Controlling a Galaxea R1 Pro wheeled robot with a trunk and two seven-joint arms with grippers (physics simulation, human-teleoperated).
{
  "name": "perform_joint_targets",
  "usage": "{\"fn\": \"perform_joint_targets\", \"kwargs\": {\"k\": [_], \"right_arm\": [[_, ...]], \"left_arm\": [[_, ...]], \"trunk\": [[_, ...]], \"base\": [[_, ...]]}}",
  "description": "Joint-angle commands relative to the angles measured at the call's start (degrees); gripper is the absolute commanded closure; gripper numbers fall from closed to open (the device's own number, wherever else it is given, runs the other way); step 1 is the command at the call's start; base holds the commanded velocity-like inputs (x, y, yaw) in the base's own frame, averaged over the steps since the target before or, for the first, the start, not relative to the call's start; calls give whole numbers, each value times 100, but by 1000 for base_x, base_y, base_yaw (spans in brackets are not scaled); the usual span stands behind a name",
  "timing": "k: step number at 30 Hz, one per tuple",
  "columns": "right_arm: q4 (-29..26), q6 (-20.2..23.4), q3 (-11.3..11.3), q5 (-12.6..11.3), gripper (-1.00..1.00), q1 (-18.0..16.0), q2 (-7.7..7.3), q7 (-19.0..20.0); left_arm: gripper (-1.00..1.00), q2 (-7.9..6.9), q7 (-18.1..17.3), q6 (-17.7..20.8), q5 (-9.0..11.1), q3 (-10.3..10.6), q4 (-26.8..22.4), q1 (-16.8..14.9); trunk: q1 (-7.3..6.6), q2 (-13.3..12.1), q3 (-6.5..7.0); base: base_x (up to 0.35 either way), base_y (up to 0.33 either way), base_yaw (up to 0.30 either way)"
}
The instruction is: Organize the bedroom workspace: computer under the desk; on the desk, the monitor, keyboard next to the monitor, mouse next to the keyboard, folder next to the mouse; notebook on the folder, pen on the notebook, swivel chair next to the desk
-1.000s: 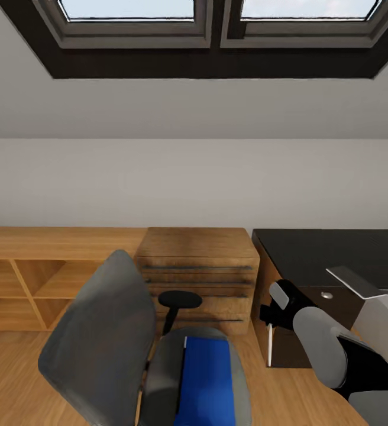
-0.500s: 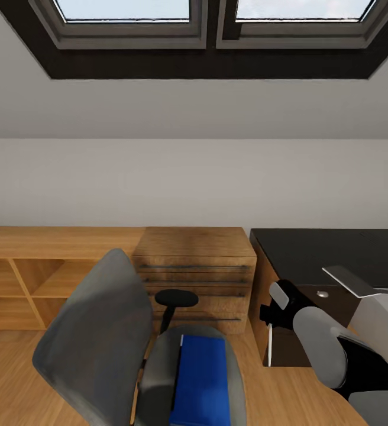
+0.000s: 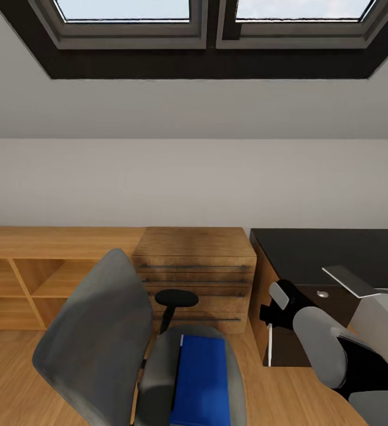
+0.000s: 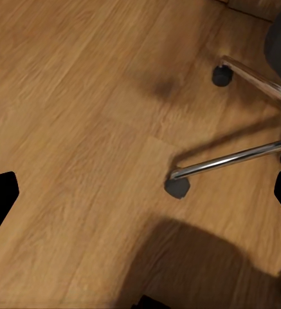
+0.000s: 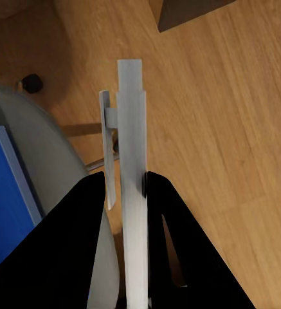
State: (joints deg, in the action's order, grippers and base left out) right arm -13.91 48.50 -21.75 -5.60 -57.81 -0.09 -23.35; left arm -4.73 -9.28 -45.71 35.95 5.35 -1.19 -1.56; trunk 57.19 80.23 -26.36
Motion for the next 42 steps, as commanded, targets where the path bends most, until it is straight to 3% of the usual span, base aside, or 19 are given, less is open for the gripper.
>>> {"fn": "perform_joint_targets", "kwargs": {"k": [1,25,42], "right_arm": [[-6,10,5,-64,100,-3,0,-46],[-6,2,5,-64,100,-3,0,-46],[-6,-4,5,-64,100,-4,0,-46]], "left_arm": [[-100,-1,-27,-15,62,46,5,-2],[-100,-1,-30,-12,59,48,-3,6],[-100,8,-30,-12,48,57,-4,6]], "trunk": [[0,3,-6],[0,3,-6],[0,3,-6]], "base": [[0,0,0],[-68,-12,0],[-1,-260,0]]}}
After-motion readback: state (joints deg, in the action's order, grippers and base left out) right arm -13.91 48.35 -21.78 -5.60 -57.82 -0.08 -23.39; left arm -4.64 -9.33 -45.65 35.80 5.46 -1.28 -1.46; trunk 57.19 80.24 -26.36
